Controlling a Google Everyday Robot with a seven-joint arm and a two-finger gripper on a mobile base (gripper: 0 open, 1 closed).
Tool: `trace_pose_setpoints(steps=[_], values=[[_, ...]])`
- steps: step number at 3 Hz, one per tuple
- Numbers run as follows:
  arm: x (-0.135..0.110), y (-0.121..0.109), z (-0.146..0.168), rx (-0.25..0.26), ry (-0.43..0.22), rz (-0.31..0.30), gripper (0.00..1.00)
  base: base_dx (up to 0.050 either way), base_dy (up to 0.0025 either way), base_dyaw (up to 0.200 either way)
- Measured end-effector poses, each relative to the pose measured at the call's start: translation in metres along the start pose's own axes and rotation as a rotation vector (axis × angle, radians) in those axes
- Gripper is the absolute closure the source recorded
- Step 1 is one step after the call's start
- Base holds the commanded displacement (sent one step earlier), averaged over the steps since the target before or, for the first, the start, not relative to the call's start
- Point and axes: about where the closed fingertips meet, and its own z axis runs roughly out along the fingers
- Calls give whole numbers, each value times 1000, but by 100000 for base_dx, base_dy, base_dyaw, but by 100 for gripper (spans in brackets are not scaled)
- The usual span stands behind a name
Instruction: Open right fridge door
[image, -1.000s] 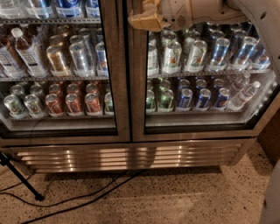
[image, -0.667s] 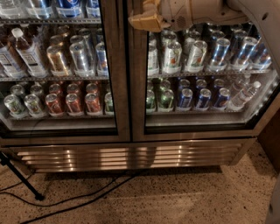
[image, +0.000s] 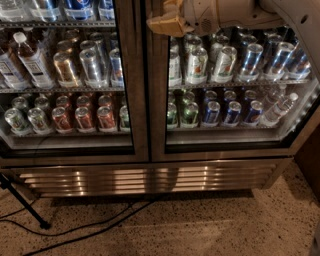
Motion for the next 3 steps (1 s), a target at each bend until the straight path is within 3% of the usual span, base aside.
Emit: trace_pose_setpoints(steps=[3], values=[[1, -2, 0, 18, 14, 5, 100, 0, 0, 0]])
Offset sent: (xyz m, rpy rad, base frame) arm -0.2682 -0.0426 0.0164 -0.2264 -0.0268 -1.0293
